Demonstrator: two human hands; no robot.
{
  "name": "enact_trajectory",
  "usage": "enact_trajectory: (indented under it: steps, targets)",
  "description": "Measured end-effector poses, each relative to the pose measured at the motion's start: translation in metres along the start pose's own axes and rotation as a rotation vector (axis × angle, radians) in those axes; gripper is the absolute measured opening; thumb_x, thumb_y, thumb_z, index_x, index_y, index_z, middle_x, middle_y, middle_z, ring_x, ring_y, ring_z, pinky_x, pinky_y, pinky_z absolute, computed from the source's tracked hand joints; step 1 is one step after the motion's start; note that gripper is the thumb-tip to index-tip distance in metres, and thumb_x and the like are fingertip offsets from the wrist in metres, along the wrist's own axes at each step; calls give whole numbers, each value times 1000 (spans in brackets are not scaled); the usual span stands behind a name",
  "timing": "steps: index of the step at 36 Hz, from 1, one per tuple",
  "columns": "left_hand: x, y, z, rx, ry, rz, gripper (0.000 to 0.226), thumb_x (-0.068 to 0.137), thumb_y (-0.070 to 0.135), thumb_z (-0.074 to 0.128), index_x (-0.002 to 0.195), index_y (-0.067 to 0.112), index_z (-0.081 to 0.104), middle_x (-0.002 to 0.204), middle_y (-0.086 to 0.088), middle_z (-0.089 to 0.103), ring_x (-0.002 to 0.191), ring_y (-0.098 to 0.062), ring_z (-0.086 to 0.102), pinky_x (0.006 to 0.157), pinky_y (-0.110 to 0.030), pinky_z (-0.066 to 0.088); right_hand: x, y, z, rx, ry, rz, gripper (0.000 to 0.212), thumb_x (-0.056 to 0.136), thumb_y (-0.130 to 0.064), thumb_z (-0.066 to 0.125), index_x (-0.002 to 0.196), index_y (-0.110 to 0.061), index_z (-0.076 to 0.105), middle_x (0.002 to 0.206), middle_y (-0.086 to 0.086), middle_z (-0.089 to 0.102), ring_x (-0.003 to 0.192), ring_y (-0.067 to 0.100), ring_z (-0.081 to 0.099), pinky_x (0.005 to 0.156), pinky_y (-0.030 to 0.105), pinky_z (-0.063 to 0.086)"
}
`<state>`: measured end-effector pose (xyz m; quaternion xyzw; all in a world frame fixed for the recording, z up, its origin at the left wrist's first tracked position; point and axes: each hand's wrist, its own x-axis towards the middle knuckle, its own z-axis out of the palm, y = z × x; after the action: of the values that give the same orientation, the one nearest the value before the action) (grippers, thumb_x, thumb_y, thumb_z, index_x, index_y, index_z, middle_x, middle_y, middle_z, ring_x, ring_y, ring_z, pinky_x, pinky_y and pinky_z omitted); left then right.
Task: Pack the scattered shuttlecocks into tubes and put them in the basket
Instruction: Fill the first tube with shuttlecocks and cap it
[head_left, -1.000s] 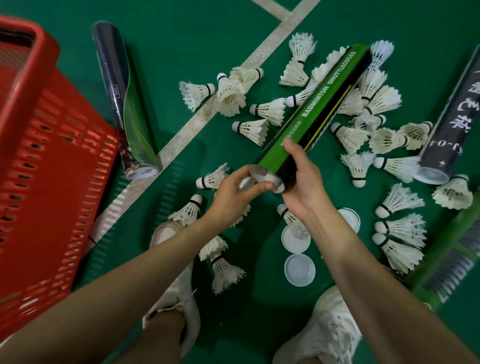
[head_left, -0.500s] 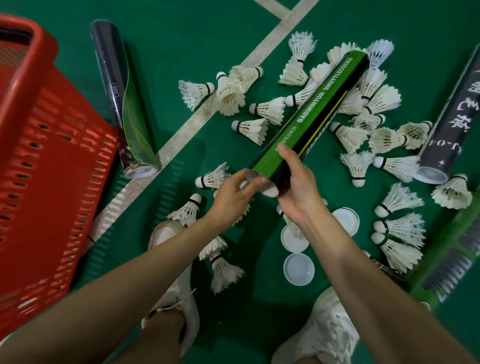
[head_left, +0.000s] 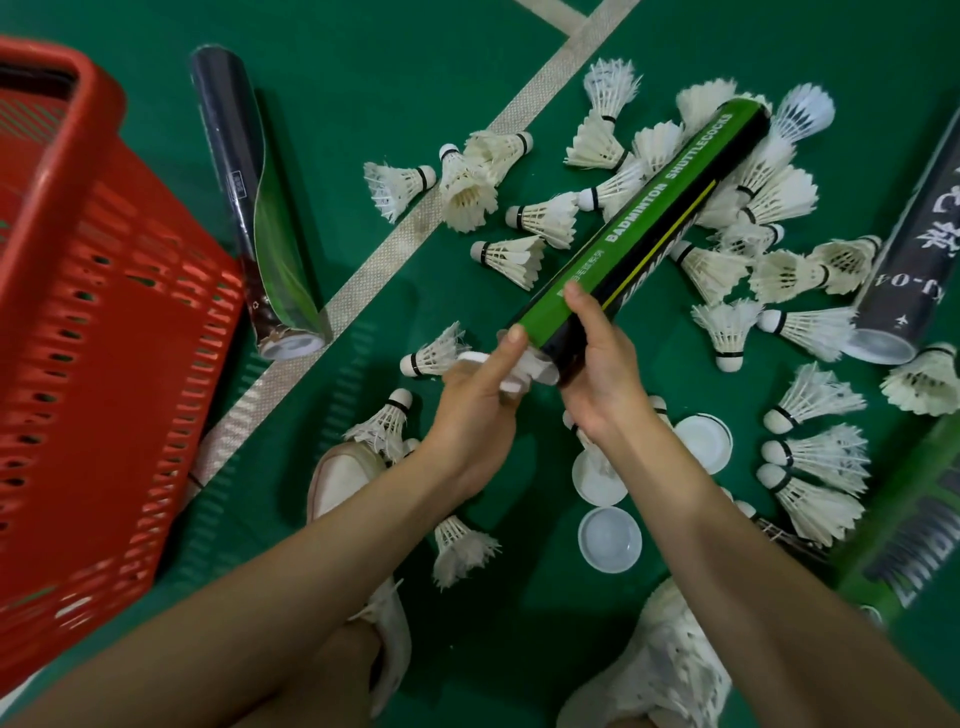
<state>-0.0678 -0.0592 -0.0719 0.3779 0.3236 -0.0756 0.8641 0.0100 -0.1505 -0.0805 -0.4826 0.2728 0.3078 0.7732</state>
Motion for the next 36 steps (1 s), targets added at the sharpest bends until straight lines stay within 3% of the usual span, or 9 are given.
enact_trajectory:
  steps: [3,6,9,12,20,24,27,33,36]
  targets:
    - [-1,-3,5,59,-20,30,40,79,32,60,98,-3,52,82,-8,64,83,-12,64,82,-20,51,0,-1,0,3,15,-15,49,88,-22,66,127,2,50,97,10,71,85,23,70,75,34,58]
    - [-1,-7,6,209,68,8,60,73,41,69,112,4,42,96,-5,62,85,-8,61,76,-20,47,-3,4,-1,12,40,-2,47,88,-21,66,128,-2,51,79,1,68,65,13,68,58,25,54]
    - [2,-11,4,292,128,-13,70,71,49,77,122,11,47,114,-2,64,105,-11,61,88,-24,47,-5,10,0,19,39,4,51,87,-20,66,132,-3,48,95,7,67,74,16,69,61,26,55]
    - [0,-12,5,308,155,-4,72,66,50,73,123,13,49,113,0,64,104,-11,60,83,-23,45,-6,9,2,41,33,0,49,88,-20,66,131,-3,50,95,7,67,74,16,68,62,26,56]
    - [7,-15,14,152,131,7,65,79,34,68,130,8,37,125,-8,62,116,-19,60,105,-39,44,-8,14,6,-12,60,-11,52,86,-25,67,130,-5,48,110,12,66,89,23,67,74,34,59]
    - [13,-12,26,-11,166,-40,31,89,30,63,99,33,33,116,-3,61,115,-19,59,109,-38,40,-11,20,8,-56,71,18,50,86,-33,67,126,-11,47,107,8,69,93,22,69,77,37,57]
    - [13,-14,28,-40,208,-18,53,87,33,64,122,24,26,114,-3,61,110,-18,62,108,-39,42,-11,20,10,-59,73,13,51,86,-34,66,126,-8,47,106,9,69,87,19,70,66,30,56]
    - [22,-16,18,-73,265,1,79,74,40,75,131,31,22,123,-8,62,110,-21,63,104,-42,45,-13,31,17,-103,89,-4,52,89,-32,64,125,-3,40,114,17,65,101,28,66,87,44,55]
    - [29,-12,8,35,216,-42,103,57,59,83,136,31,22,126,-7,62,111,-17,64,103,-38,45,-14,28,20,-118,83,-32,51,91,-29,62,125,-2,37,108,12,64,95,21,66,79,35,56]
